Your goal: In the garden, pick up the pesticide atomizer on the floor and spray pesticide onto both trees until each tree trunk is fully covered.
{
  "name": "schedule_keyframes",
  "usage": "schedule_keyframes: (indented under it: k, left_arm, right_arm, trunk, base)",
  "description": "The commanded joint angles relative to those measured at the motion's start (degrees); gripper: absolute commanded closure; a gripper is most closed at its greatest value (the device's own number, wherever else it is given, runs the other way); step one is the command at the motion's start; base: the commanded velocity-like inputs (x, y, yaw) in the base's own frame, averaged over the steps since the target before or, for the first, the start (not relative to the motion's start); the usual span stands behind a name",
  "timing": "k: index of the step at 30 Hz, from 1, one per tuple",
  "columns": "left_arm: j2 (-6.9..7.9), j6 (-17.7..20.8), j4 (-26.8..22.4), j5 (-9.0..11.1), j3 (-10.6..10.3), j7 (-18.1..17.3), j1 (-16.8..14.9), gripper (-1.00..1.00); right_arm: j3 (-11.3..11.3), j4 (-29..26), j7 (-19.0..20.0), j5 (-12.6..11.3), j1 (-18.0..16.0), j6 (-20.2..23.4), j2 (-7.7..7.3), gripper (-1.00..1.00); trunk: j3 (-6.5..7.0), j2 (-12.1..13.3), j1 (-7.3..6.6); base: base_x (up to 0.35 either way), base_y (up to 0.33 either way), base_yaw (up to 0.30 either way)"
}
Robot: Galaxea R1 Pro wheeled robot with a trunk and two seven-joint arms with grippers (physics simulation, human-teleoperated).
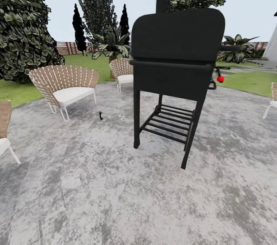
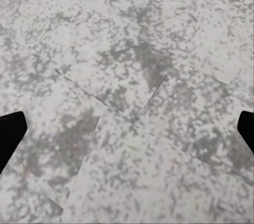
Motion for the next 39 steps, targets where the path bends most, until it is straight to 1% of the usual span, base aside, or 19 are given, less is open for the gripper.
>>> schedule_keyframes:
  k: [1,7,22,39]
  left_arm:
    - [-0.01,-0.18,0.05,0.0,0.03,0.07,-0.03,-1.0]
    - [-0.01,-0.18,0.05,0.0,0.03,0.07,-0.04,-1.0]
    - [-0.01,-0.18,0.05,0.0,0.02,0.02,-0.04,-1.0]
    - [-0.01,-0.18,0.05,0.0,0.01,0.03,-0.03,-1.0]
  right_arm:
    - [-0.01,0.04,-0.06,0.04,-0.02,-0.17,-0.01,-1.0]
    - [-0.03,0.05,-0.18,0.05,-0.02,-0.17,-0.01,-1.0]
    - [-0.09,-0.02,-0.26,-0.02,-0.02,-0.17,-0.01,-1.0]
    - [-0.36,-0.26,-0.29,-0.2,-0.02,-0.17,-0.1,-1.0]
  trunk:
    - [-0.05,-0.02,0.01]
    - [-0.05,-0.02,0.01]
    - [-0.05,-0.02,0.01]
    - [-0.05,-0.02,0.01]
  base:
    - [0.237,0.232,0.0]
    - [0.237,0.232,0.035]
    - [0.237,0.211,0.246]
    - [0.241,0.206,0.014]
